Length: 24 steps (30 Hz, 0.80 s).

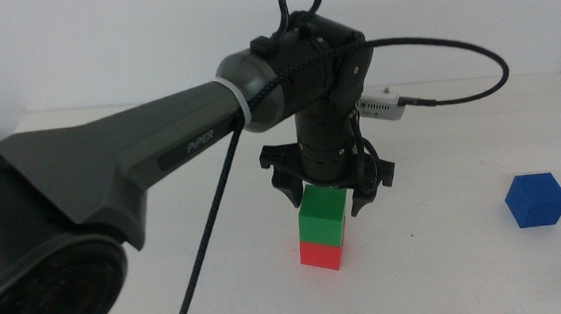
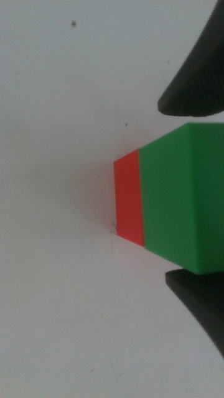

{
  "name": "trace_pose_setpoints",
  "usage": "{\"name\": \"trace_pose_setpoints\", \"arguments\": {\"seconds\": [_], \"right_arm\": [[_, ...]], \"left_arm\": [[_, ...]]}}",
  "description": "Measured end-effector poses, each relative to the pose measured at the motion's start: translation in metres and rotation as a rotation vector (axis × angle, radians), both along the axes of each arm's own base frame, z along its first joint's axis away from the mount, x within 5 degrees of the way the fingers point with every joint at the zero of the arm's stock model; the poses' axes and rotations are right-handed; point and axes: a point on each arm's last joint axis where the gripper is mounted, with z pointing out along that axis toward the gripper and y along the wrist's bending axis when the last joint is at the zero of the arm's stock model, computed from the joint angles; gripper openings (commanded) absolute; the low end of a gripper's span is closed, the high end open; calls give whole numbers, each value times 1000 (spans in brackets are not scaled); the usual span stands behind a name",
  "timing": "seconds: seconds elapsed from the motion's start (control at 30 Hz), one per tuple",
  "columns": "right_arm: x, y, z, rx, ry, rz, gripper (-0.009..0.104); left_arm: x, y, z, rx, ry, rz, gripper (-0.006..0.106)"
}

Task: Stack red cubes first, then green, then blue cubes in a specific spot.

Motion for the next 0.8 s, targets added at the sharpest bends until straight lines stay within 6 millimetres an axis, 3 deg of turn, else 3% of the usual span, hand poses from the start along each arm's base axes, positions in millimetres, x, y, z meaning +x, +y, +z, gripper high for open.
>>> {"name": "trace_pose_setpoints", "arguments": {"seconds": [0.13, 0.47, 0.57, 0.7, 0.8], "right_arm": [[0, 0, 0, 0, 0, 0, 90], [0, 0, 0, 0, 0, 0, 90], [0, 0, 0, 0, 0, 0, 90], [0, 0, 0, 0, 0, 0, 90], [0, 0, 0, 0, 0, 0, 90]], "left_arm": [[-5, 4, 22, -31, -33, -14, 81], [-33, 36, 117, -151, -204, -57, 81], [-41, 61, 152, -176, -293, -102, 84], [-49, 111, 198, -196, -421, -152, 94], [-60, 147, 225, -220, -501, -212, 94]]}}
